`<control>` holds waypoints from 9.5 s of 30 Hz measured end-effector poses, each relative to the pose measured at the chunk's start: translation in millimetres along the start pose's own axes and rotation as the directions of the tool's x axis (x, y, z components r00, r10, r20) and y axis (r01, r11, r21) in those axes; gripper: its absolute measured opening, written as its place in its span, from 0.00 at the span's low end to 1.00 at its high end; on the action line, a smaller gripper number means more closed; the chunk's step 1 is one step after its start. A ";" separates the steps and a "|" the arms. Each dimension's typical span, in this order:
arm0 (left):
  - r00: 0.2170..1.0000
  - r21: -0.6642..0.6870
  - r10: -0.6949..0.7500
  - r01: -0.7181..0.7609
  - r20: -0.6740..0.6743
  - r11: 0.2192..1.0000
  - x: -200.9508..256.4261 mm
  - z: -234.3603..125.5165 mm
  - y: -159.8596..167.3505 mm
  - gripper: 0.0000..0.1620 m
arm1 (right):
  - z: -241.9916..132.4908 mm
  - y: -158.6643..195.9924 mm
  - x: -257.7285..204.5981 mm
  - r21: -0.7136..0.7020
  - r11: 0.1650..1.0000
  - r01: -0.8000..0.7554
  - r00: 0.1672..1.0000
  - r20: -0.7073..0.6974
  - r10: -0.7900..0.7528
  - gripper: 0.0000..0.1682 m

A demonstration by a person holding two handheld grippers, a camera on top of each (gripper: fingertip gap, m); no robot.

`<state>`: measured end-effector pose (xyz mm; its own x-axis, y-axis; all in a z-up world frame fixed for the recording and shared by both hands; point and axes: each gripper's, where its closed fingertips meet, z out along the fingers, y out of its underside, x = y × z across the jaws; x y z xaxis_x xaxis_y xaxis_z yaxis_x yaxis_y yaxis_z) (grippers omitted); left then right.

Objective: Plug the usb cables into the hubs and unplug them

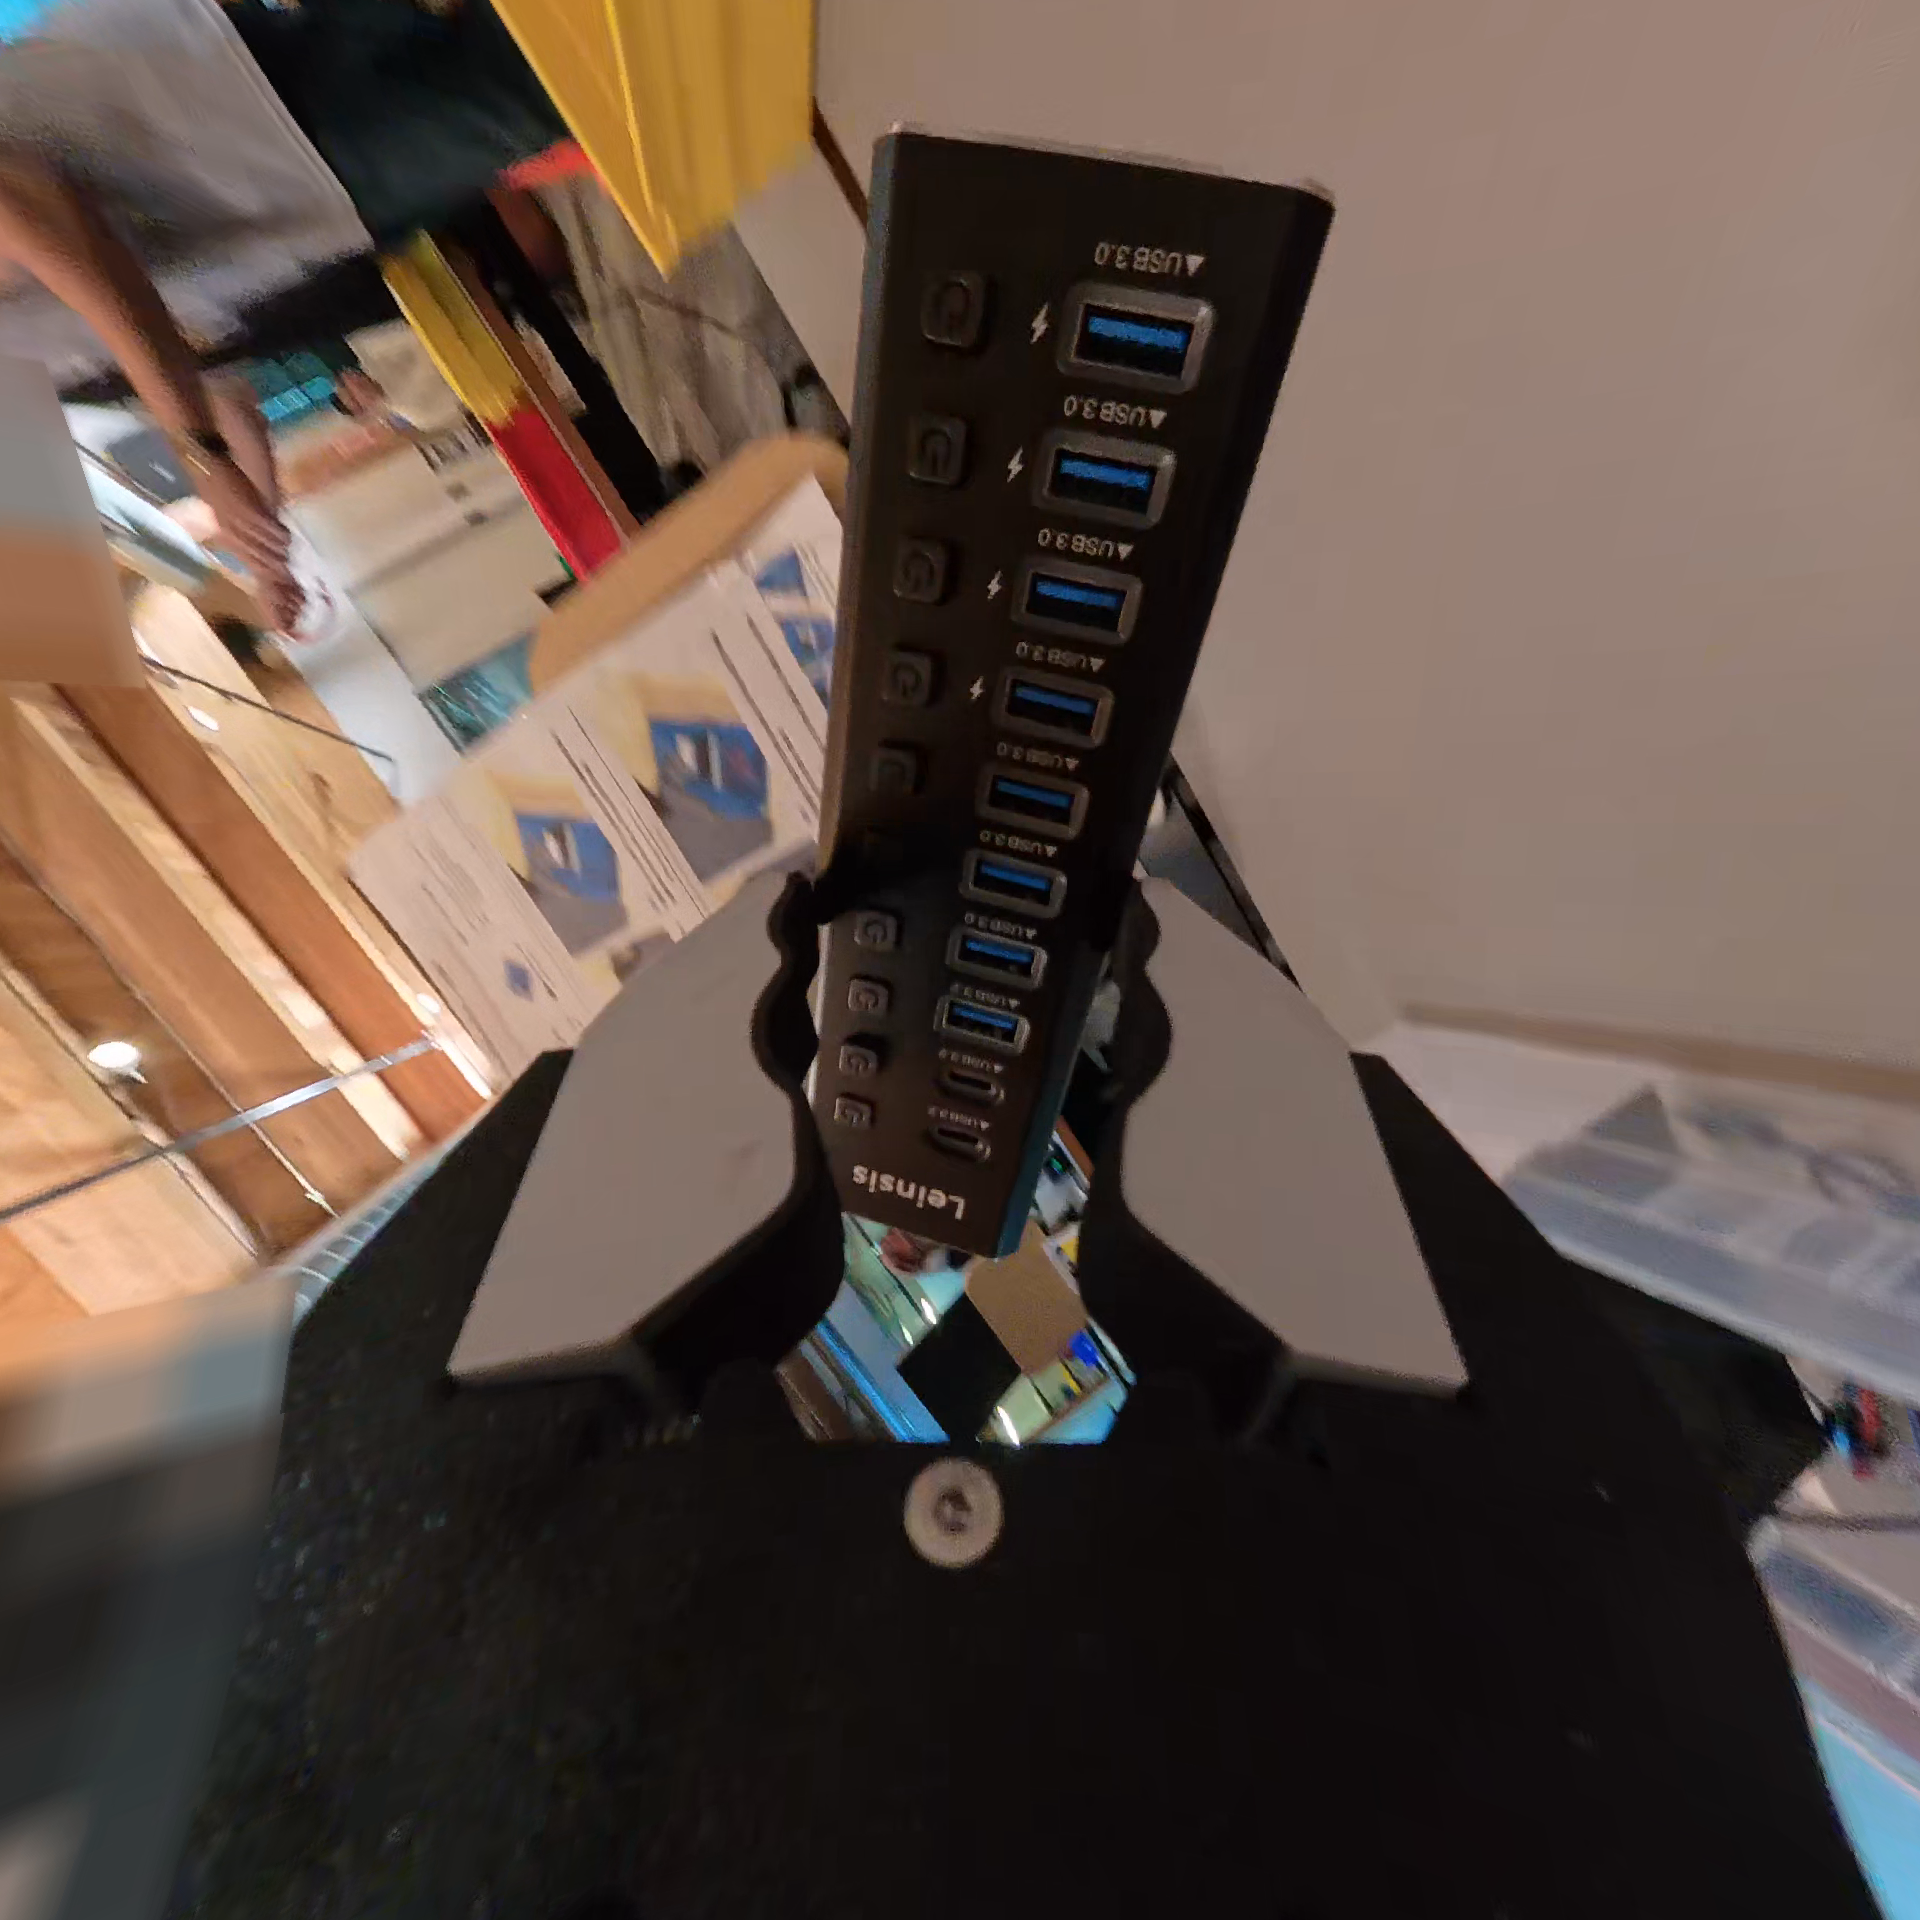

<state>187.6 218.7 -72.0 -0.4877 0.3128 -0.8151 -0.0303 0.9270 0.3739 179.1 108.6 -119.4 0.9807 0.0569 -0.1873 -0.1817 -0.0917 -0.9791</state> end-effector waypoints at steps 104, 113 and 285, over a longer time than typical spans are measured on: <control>0.181 0.326 -0.547 0.928 -0.817 -0.179 -36.0 -30.9 -182.7 0.38 | 16.5 56.9 -27.0 -0.037 0.971 0.238 0.944 0.244 -0.222 0.52; 0.172 0.327 -0.568 0.927 -0.805 -0.182 -35.2 -27.9 -175.7 0.38 | 12.5 49.6 -21.6 0.048 0.973 0.224 0.942 0.244 -0.229 0.45; -0.189 -0.786 -0.979 0.616 -0.073 -0.060 309.3 29.1 163.4 0.06 | 7.9 52.4 -6.0 0.065 0.990 -0.123 0.909 0.408 0.086 0.43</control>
<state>57.3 472.9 -275.9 0.0584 -0.9819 -0.1801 -0.9839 -0.0261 -0.1766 163.1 111.3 -170.2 0.8459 0.4494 -0.2872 -0.3053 -0.0335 -0.9517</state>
